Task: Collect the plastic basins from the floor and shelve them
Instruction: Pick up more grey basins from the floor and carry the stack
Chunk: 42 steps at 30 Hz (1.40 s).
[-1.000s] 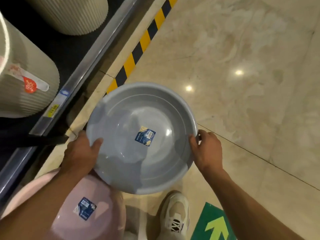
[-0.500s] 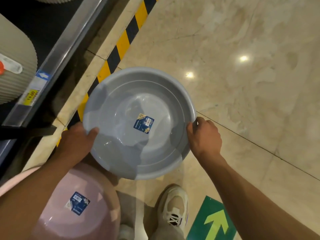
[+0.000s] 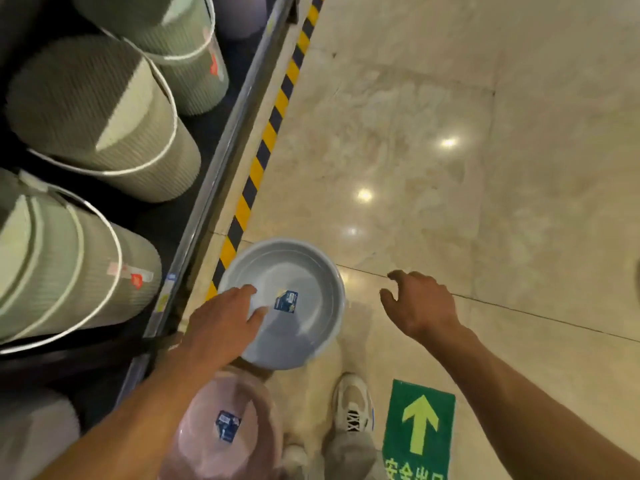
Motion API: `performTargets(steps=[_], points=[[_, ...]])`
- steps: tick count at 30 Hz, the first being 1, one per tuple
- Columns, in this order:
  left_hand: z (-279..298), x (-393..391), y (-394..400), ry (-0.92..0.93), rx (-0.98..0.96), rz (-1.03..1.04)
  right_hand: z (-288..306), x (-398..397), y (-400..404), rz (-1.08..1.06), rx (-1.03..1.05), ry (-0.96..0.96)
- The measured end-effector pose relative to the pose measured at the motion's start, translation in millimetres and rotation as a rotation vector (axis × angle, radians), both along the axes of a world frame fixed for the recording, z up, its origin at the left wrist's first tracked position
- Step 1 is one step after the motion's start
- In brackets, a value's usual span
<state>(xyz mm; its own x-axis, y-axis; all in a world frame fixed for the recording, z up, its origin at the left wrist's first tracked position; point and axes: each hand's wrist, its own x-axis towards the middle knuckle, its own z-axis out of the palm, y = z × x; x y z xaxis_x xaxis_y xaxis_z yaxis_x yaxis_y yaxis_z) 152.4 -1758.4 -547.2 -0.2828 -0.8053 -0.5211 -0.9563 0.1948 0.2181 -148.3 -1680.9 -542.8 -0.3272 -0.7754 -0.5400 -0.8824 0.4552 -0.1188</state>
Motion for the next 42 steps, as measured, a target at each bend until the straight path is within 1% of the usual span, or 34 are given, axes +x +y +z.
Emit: performTargets(steps=[2, 3, 6, 9, 12, 16, 21, 25, 28, 32, 35, 39, 42], points=[[73.7, -31.2, 4.3, 0.028, -0.004, -0.117, 76.9, -21.1, 21.3, 0.026, 0.017, 0.048], [113.1, -46.2, 7.9, 0.03, 0.003, -0.171, 117.9, -31.1, 33.8, 0.006, 0.016, 0.064], [230.0, -84.9, 22.1, -0.014, -0.03, -0.357, 243.0, -59.4, 76.2, -0.103, 0.001, 0.062], [330.2, -119.5, 33.9, 0.03, -0.065, -0.419, 350.8, -93.0, 121.3, -0.226, -0.062, 0.07], [400.2, -163.7, 48.4, 0.057, -0.12, -0.522, 428.0, -128.7, 174.7, -0.37, -0.155, 0.098], [465.9, -247.5, 85.8, 0.109, -0.229, -0.694, 490.4, -166.0, 256.1, -0.506, -0.221, 0.123], [521.0, -371.8, 150.6, 0.152, -0.274, -0.907, 530.6, -225.1, 363.0, -0.701, -0.26, 0.124], [546.9, -466.4, 198.8, 0.201, -0.363, -1.061, 546.0, -269.9, 437.9, -0.911, -0.314, 0.133], [557.4, -527.9, 245.1, 0.211, -0.383, -1.204, 550.0, -285.9, 483.2, -1.072, -0.331, 0.129], [556.0, -596.1, 299.2, 0.289, -0.321, -1.325, 551.7, -302.1, 526.0, -1.231, -0.347, 0.145], [543.1, -640.1, 322.7, 0.313, -0.284, -1.423, 544.0, -314.6, 546.1, -1.344, -0.316, 0.149], [524.5, -705.8, 334.2, 0.328, -0.225, -1.521, 533.7, -338.9, 547.2, -1.452, -0.28, 0.146], [510.9, -755.9, 333.2, 0.338, -0.228, -1.596, 526.2, -369.9, 540.0, -1.542, -0.243, 0.167]])
